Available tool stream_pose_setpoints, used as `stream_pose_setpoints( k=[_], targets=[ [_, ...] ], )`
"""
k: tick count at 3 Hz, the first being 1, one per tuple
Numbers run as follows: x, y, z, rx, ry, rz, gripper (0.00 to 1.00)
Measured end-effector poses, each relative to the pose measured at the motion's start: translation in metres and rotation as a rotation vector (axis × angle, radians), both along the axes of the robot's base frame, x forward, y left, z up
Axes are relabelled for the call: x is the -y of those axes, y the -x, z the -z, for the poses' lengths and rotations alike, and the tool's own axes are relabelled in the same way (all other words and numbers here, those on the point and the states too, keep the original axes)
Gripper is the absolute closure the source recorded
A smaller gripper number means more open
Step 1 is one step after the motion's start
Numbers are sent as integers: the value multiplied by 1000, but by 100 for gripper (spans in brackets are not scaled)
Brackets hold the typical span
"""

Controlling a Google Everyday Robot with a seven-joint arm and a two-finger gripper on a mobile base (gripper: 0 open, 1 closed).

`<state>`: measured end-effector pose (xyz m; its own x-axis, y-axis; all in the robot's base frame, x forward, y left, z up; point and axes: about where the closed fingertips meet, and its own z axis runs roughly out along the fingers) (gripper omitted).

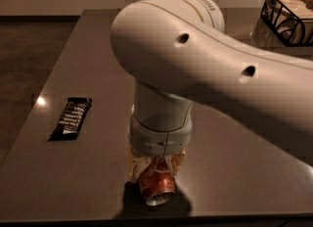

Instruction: Place coke can upright

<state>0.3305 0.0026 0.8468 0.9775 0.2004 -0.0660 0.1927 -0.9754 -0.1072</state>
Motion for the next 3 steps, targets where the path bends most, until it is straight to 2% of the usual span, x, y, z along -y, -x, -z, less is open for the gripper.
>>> stream_pose_setpoints(
  k=[1,2,3],
  targets=[
    [-3,-11,-5,-70,-1,107,94],
    [-8,-35,-20,-217,-42,290,100],
    [-14,-61,-40,-358,-115,491,100]
  ],
)
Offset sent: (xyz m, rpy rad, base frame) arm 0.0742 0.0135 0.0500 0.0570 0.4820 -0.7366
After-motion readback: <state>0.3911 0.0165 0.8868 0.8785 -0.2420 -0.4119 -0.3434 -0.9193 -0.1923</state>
